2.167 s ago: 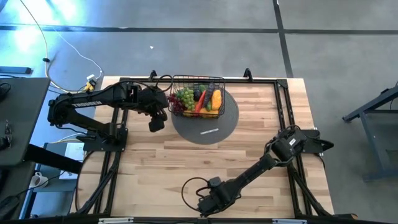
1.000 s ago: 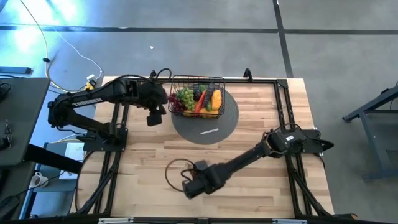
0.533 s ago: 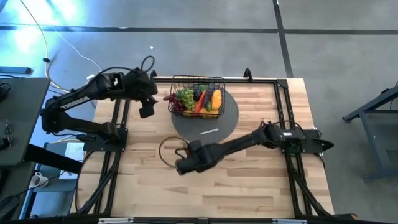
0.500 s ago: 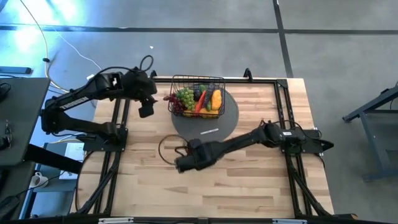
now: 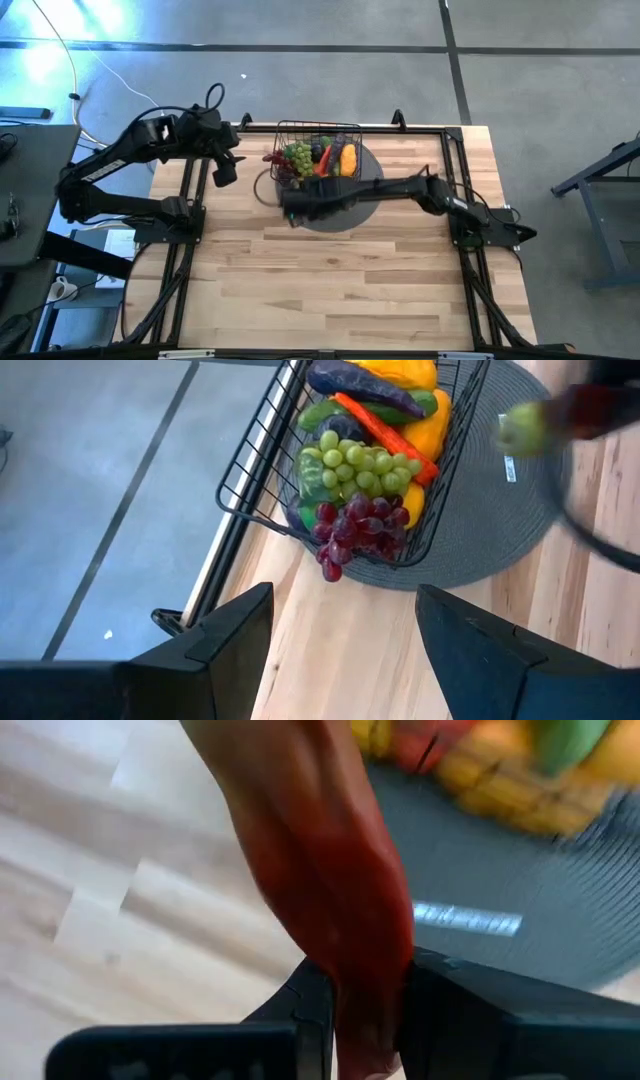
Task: Build produce basket
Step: Put the red chili pepper into the black wire basket
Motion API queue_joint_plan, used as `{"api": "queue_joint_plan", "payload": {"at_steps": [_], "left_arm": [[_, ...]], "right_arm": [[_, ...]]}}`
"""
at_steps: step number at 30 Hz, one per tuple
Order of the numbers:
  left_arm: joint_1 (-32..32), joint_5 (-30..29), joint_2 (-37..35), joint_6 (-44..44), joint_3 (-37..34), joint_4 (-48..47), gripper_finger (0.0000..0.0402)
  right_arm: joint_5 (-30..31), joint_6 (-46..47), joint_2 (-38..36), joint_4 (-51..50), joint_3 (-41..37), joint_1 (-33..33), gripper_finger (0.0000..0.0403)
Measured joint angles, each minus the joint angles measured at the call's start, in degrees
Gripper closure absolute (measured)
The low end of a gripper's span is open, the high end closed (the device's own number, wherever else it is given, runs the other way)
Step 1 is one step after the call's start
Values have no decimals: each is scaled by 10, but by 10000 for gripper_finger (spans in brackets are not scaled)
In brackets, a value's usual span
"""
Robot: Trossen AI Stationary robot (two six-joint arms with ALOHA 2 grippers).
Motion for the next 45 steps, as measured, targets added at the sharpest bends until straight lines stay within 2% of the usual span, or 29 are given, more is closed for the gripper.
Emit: {"api": "queue_joint_plan", "payload": {"at_steps": [11, 17, 21, 33, 37, 45], "left_arm": [[0, 0, -5, -9, 0, -2, 165], [0, 0, -5, -9, 0, -2, 165], [0, -1, -5, -9, 0, -2, 165], [0, -1, -4, -11, 0, -1, 165], [0, 4, -3, -11, 0, -1, 165], [0, 51, -2, -39, 0, -2, 165]], "right_arm": [[51, -125, -25, -12, 0, -103, 359], [25, -220, -22, -14, -11, -159, 359], [-15, -256, -21, -18, -28, -184, 359], [-82, -241, -21, -20, -76, -219, 356], [-85, -243, -21, -12, -76, -219, 333], [-96, -244, -21, -15, -76, -222, 239]]}}
